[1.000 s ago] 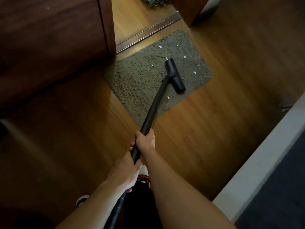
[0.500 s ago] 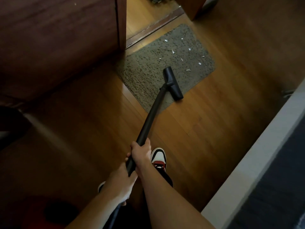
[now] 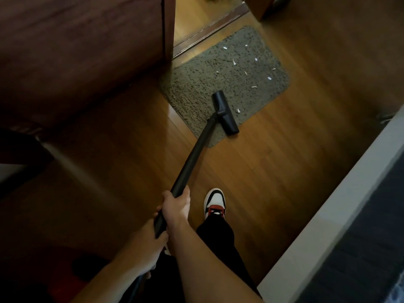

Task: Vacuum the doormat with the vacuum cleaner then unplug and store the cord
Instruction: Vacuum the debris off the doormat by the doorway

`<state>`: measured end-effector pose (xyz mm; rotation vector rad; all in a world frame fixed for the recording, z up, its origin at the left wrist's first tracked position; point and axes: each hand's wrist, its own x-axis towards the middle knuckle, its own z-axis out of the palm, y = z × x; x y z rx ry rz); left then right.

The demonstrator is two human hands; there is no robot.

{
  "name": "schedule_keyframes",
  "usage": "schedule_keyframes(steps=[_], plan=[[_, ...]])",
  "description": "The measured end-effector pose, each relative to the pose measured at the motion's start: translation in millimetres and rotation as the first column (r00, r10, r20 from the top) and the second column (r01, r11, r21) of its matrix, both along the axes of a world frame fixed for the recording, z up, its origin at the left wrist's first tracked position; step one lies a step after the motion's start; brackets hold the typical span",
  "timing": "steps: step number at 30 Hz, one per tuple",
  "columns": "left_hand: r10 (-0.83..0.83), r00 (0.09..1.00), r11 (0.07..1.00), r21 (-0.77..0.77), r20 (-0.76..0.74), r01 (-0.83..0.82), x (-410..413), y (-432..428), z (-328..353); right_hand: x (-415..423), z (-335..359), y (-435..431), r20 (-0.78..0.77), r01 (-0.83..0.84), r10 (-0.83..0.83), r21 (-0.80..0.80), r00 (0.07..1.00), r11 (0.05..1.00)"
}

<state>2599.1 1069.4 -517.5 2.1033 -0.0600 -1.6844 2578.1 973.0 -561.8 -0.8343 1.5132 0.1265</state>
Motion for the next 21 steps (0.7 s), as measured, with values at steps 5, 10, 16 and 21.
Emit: schedule_keyframes(steps=[5,10,16,21], plan=[[-0.017,1.0,0.999,-0.033,0.008,0.017,-12,-27,-4,-10,-3,-29,-0.004,0.006,-0.006,-0.018,1.0,1.0],[-0.111,0.994,0.994,0.004,0.003,0.111,-16,-66,-9,-18,-13,-67,-0.013,0.041,-0.042,-0.032,0.999,0.999],[-0.17,0.98,0.985,0.038,0.1,0.167,-23,-120,-13,-26,-20,-117,-0.003,0.074,-0.074,0.0,0.997,0.997],[-0.135,0.988,0.991,0.034,0.073,0.133,-24,-171,-15,-24,-22,-167,-0.013,0.076,-0.077,-0.012,0.997,0.997]])
